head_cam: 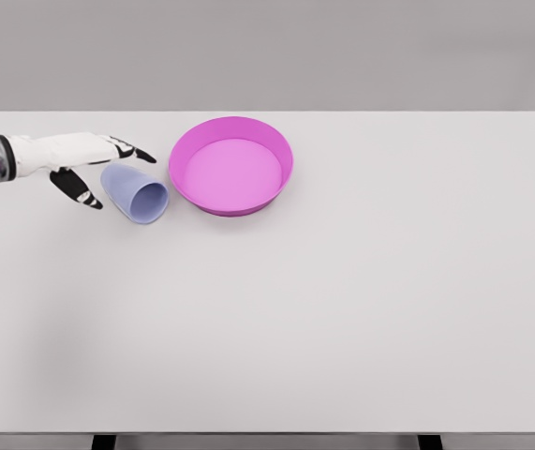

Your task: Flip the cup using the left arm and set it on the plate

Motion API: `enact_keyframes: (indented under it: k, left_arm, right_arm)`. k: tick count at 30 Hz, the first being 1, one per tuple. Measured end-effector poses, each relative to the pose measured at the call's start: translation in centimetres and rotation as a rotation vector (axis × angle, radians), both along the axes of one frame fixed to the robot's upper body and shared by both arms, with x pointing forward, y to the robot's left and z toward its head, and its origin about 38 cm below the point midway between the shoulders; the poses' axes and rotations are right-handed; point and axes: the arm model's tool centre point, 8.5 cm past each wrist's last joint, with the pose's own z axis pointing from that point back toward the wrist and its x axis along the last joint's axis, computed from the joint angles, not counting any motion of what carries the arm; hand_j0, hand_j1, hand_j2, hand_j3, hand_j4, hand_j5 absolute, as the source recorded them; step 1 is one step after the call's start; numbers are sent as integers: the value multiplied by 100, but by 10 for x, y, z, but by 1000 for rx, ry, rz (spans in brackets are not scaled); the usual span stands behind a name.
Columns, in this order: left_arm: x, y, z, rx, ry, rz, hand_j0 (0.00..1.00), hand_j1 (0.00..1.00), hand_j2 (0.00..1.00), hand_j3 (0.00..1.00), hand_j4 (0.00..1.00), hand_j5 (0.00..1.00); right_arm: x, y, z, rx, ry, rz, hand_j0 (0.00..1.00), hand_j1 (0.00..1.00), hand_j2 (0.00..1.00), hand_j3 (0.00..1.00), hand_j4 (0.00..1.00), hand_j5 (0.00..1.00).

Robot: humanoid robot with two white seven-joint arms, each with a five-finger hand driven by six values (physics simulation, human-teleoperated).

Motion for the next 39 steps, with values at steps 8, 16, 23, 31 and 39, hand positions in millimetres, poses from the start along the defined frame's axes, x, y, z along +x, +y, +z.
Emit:
enact_keyframes:
  k: [8,16,23,31,39]
  left_arm:
    - [0,-7,-5,8,9,-14,96,96,96,96,96,96]
    - [-1,-10,-10,10,20,-21,95,95,95,95,95,95]
    - [-1,-10,-11,12,21,-22,92,92,92,92,92,92]
    - [-2,-10,-12,12,23,-23,92,92,92,92,92,92]
    - [-1,-9,-14,12,30,-15,92,92,92,92,92,92]
  right_arm:
    - [0,0,0,0,0,0,100,100,100,100,100,100]
    - [0,0,0,0,0,0,100,100,100,100,100,100]
    - [0,0,0,0,0,0,100,100,100,100,100,100]
    - [0,0,0,0,0,0,100,100,100,100,100,100]
    - [0,0,0,0,0,0,100,100,100,100,100,100]
